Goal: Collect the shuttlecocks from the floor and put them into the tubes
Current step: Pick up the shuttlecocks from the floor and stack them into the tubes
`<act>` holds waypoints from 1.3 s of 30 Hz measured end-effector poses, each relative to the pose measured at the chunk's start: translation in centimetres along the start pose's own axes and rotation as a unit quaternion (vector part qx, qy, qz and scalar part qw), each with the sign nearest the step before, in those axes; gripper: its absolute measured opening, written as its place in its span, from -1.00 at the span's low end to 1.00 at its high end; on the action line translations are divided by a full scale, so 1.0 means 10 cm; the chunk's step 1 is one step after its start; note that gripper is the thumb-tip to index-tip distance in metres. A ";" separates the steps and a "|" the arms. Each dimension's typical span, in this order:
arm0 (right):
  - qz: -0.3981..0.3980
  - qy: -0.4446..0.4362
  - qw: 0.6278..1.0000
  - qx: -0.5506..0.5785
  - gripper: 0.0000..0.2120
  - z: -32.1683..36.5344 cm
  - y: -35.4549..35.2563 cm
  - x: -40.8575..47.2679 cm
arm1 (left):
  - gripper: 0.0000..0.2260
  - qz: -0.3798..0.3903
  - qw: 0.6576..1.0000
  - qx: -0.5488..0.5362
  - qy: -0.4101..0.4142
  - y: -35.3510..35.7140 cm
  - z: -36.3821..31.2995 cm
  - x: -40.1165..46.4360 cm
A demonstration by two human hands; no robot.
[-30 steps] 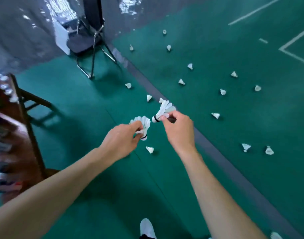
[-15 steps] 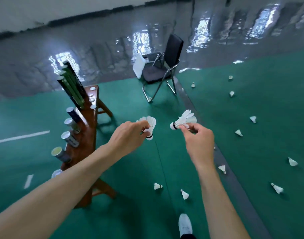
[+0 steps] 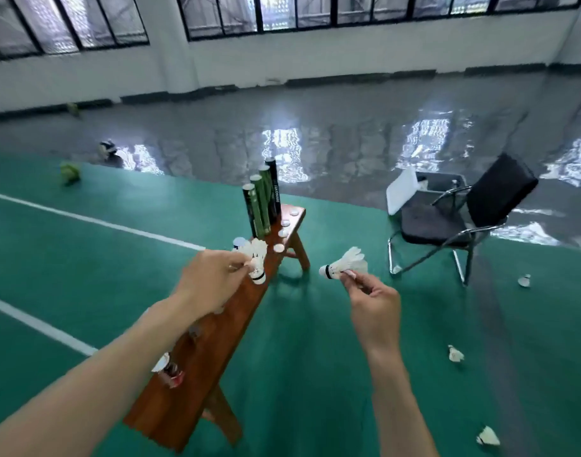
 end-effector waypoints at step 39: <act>0.406 0.082 0.907 -0.081 -0.89 -1.62 4.15 7.71 | -0.78 -0.056 0.915 -0.005 -0.400 2.67 2.44 6.58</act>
Point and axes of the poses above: each hand's wrist, its own x-axis towards the middle knuckle, its own y-axis out of the palm, z = x × y, the point moved 2 cm from there along x, towards the middle knuckle, and after that the axes turned 2 degrees about x, right-handed, at the moved point
